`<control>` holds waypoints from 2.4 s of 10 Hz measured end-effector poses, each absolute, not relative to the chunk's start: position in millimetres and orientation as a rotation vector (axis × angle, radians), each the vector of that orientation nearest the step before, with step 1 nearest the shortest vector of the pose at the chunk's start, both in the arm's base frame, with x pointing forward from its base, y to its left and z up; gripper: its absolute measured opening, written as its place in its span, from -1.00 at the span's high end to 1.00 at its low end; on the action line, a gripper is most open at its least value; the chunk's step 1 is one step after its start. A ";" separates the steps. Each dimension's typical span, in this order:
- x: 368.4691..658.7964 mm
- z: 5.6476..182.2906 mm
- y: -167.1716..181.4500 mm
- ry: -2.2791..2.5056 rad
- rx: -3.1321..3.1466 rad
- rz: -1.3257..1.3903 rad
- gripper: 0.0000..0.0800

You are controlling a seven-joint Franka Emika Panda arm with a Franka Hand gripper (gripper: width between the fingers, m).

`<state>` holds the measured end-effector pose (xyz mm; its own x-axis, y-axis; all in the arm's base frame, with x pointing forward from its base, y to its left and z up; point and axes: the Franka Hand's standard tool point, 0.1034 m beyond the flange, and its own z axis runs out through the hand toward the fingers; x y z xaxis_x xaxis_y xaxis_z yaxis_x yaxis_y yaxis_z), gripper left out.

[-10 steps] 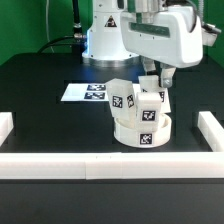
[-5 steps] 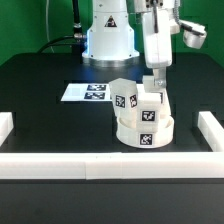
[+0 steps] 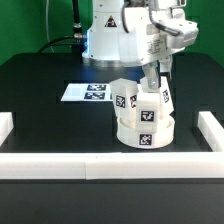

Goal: Assemble stool

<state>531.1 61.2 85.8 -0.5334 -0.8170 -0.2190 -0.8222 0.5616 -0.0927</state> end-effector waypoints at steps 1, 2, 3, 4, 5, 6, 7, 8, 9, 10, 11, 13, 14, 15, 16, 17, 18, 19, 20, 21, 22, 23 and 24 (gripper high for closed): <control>531.0 85.8 61.1 2.571 -1.335 0.039 0.16; 530.6 85.7 62.4 2.641 -1.183 0.066 0.16; 530.2 85.6 63.2 2.688 -1.065 0.086 0.16; 530.0 85.6 64.2 2.714 -0.988 0.099 0.16; 529.9 85.6 64.6 2.725 -0.948 0.111 0.16; 530.0 85.7 64.0 2.726 -0.936 0.117 0.16; 530.0 85.8 63.3 2.730 -0.908 0.126 0.16; 529.9 85.8 64.0 2.729 -0.910 0.126 0.16; 529.7 85.3 64.1 2.717 -0.946 0.121 -0.04; 530.4 88.1 64.7 2.689 -1.006 0.117 -0.40; 532.7 100.2 66.9 2.640 -1.069 0.116 -0.40; 536.3 123.2 71.1 2.567 -1.128 0.112 -0.58; 538.9 130.5 73.7 2.520 -1.194 0.100 -0.62; 538.4 127.9 72.1 2.455 -1.327 0.069 -0.62; 537.9 126.6 71.9 2.412 -1.408 0.053 -0.62; 537.6 126.2 72.3 2.364 -1.493 0.039 -0.62; 532.6 122.0 77.9 2.216 -1.771 0.046 -0.62; 532.0 122.0 82.2 2.087 -1.947 0.047 -0.62; 533.9 124.1 86.0 1.976 -2.061 0.045 -0.62; 534.1 124.5 87.4 1.892 -2.137 0.038 -0.62; 533.7 124.1 86.8 1.823 -2.196 0.025 -0.62; 533.7 124.1 86.8 1.781 -2.230 0.017 -0.62; 533.7 124.1 86.5 1.684 -2.306 -0.002 -0.62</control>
Offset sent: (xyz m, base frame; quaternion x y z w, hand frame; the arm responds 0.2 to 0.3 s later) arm -0.0058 0.0007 -0.0033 0.0036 0.0031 0.2263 0.9741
